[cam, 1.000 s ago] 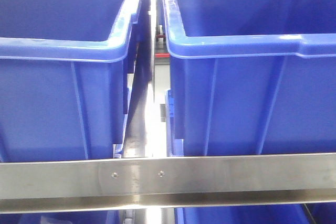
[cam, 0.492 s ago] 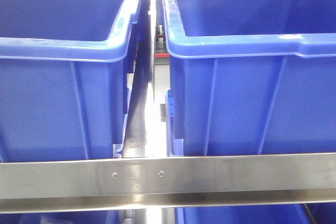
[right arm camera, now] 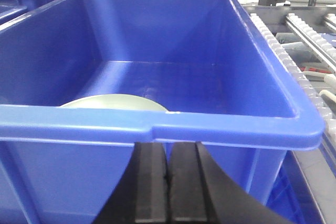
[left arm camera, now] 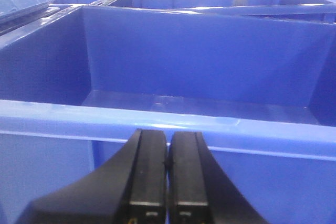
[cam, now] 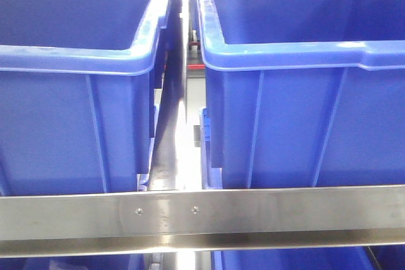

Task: Place green plate on second shelf with right arm
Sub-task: 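Open the right gripper and withdraw it from the bin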

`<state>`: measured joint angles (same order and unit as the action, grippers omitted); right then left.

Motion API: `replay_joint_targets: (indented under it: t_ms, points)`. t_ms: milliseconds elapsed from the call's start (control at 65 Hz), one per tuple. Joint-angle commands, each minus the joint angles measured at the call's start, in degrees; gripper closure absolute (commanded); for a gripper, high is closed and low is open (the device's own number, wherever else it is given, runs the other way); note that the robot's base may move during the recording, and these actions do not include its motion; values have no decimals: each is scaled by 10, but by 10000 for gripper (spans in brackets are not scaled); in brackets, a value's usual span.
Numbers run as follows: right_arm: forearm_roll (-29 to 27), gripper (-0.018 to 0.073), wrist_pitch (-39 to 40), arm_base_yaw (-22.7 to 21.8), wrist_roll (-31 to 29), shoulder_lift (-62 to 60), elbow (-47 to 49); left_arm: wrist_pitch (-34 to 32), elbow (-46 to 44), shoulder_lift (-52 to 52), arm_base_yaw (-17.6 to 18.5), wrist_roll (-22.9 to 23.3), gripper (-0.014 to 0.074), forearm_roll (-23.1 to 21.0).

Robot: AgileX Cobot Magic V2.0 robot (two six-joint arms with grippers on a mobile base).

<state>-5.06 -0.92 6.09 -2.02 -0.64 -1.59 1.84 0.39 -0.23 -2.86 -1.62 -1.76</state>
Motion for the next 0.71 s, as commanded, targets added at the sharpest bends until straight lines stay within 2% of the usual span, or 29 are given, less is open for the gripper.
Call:
replay_joint_targets:
  t_ms: [0,415,585,692]
  points:
    - [8,510,66,-4,-2,-8,10,-51,23,-11,0,1,466,-2]
    - [10,510,94,-4,11,-8,10,-51,23,-11,0,1,466,-2]
    - [45,510,95,-4,56,-8,10,-51,23,-11,0,1,466,-2]
    - [46,510,97,-4,59,-8,10,-51,23,-11,0,1,466,-2]
